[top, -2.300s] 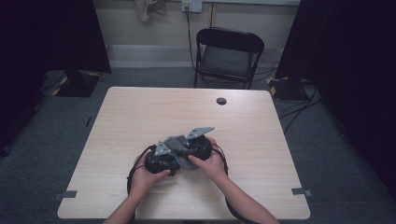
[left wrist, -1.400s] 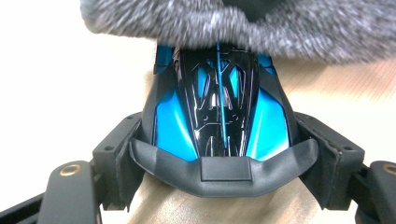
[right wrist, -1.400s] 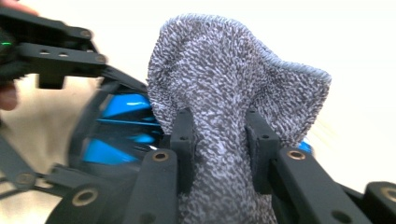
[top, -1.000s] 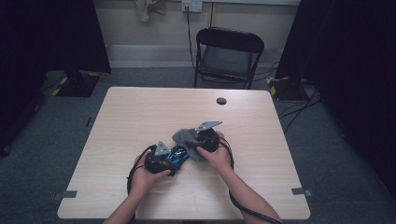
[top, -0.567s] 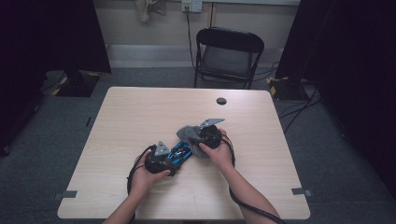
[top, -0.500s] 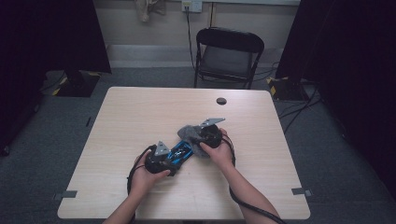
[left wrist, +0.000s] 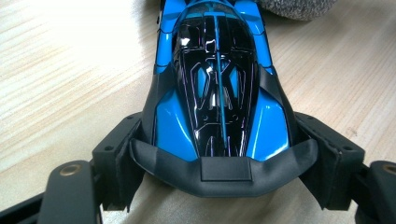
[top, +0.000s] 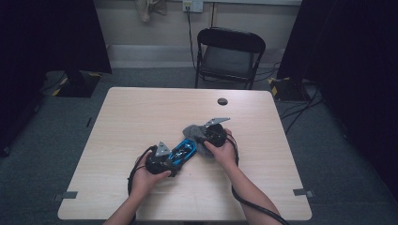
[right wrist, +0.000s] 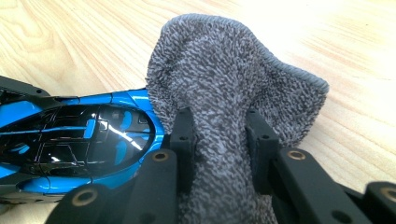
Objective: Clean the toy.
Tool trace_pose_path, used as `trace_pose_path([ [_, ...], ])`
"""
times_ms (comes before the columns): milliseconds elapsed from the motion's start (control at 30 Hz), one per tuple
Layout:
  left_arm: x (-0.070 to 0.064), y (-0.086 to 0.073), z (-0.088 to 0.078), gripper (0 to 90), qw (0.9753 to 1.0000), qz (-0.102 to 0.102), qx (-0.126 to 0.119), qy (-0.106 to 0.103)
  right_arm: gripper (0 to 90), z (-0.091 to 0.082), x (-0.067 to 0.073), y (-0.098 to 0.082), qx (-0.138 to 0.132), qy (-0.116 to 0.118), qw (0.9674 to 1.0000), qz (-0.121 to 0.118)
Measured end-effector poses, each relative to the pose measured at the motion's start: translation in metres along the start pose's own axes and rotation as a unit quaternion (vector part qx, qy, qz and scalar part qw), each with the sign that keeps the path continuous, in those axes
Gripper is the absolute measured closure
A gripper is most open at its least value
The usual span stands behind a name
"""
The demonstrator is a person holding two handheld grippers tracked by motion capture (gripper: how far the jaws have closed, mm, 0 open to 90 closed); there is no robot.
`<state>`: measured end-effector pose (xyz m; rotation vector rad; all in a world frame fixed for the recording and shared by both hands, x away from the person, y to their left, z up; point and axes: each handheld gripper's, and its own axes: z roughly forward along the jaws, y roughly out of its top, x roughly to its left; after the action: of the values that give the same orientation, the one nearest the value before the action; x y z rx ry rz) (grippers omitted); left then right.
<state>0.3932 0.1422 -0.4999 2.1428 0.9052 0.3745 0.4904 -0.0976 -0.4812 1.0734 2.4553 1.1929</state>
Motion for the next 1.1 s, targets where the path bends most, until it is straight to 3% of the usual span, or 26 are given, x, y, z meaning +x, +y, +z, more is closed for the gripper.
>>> trace_pose_path([
  [833, 0.000, 0.000, 0.000, 24.1, 1.0000, 0.000, 0.000, 0.000, 69.9, -0.001, -0.011, -0.002, 0.006, -0.017, 0.9998, 0.006],
  [1100, 0.000, 0.000, 0.000, 24.1, 1.0000, -0.001, 0.000, -0.001, 69.8, -0.009, -0.012, -0.003, 0.002, -0.021, 0.9998, 0.001],
])
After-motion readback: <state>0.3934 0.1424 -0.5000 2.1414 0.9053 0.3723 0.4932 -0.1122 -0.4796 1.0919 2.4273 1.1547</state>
